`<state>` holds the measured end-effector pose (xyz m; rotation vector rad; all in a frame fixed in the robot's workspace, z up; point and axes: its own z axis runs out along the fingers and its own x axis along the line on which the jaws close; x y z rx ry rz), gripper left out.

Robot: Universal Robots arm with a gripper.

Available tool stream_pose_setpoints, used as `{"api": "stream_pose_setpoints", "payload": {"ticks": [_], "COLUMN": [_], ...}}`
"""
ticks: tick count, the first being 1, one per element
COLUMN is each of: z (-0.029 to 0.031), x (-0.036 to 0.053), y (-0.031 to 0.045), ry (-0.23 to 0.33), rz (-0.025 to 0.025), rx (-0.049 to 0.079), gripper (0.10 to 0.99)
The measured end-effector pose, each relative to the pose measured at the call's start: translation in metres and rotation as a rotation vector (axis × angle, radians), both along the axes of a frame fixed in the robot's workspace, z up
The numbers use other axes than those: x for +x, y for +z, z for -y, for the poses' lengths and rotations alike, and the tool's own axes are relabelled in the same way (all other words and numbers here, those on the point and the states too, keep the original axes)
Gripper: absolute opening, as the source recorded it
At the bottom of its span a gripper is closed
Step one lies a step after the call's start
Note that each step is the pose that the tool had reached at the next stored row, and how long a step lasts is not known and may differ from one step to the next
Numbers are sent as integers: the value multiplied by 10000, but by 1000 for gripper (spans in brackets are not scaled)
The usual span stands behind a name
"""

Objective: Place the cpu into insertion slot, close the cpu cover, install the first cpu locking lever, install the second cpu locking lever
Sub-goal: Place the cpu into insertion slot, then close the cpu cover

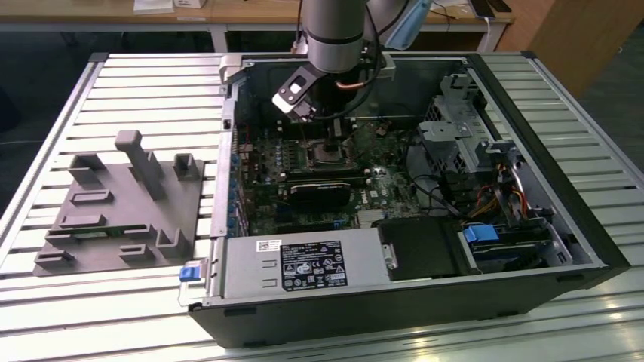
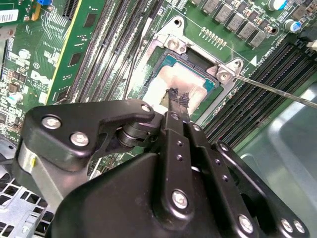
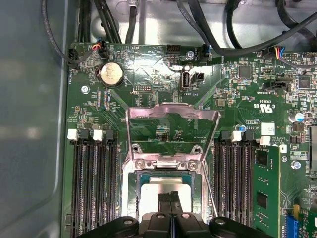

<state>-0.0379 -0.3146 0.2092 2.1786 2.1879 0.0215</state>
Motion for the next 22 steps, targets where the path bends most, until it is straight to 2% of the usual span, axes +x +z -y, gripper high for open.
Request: {"api": "stream_pose_setpoints", "payload": {"ticks": [14,22], "z": [0,-1], "x": [0,3], "y": [48,141], "ry": [-1,-12], "rz": [-1,-1], "rx": [-1,-1], "gripper": [106,106]}}
